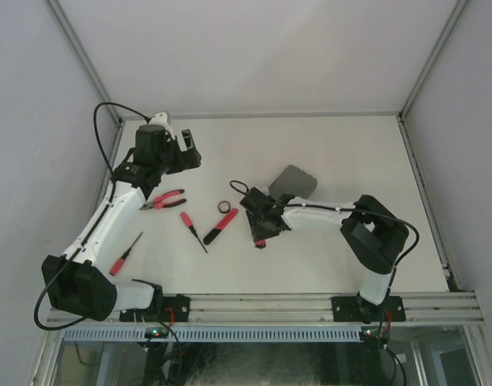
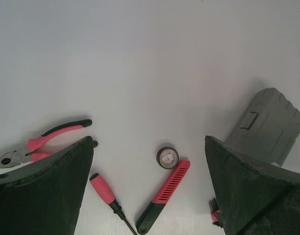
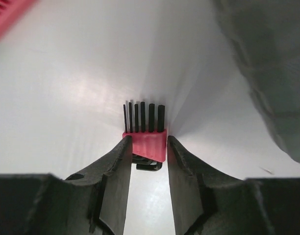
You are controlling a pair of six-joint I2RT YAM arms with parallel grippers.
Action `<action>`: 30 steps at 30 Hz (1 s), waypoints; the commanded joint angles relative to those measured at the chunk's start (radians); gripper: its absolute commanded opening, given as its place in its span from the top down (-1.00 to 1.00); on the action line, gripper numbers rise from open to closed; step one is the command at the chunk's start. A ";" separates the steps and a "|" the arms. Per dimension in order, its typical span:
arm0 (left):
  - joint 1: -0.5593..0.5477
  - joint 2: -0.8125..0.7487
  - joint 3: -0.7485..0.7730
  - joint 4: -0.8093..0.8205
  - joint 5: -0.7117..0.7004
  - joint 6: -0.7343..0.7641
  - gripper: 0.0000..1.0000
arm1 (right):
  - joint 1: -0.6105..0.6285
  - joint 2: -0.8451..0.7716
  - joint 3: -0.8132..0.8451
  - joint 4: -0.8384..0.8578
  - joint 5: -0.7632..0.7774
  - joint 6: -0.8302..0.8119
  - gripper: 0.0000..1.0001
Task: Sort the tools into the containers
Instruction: Move the engineering item at the center of the board, then adjust the storage box at the center of the board.
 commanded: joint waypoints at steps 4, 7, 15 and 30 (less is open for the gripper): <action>0.044 -0.022 -0.018 0.032 0.048 -0.039 -0.96 | 0.030 0.086 0.180 0.076 -0.152 -0.056 0.34; 0.048 -0.021 -0.019 0.032 0.035 -0.035 -0.96 | 0.020 0.090 0.215 0.127 -0.212 -0.068 0.32; 0.049 -0.032 -0.004 0.010 -0.014 -0.035 -0.99 | -0.062 -0.040 0.158 0.174 -0.175 -0.119 0.11; -0.018 -0.047 -0.044 0.119 0.059 -0.022 -1.00 | -0.432 -0.350 -0.080 0.183 -0.026 -0.027 -0.31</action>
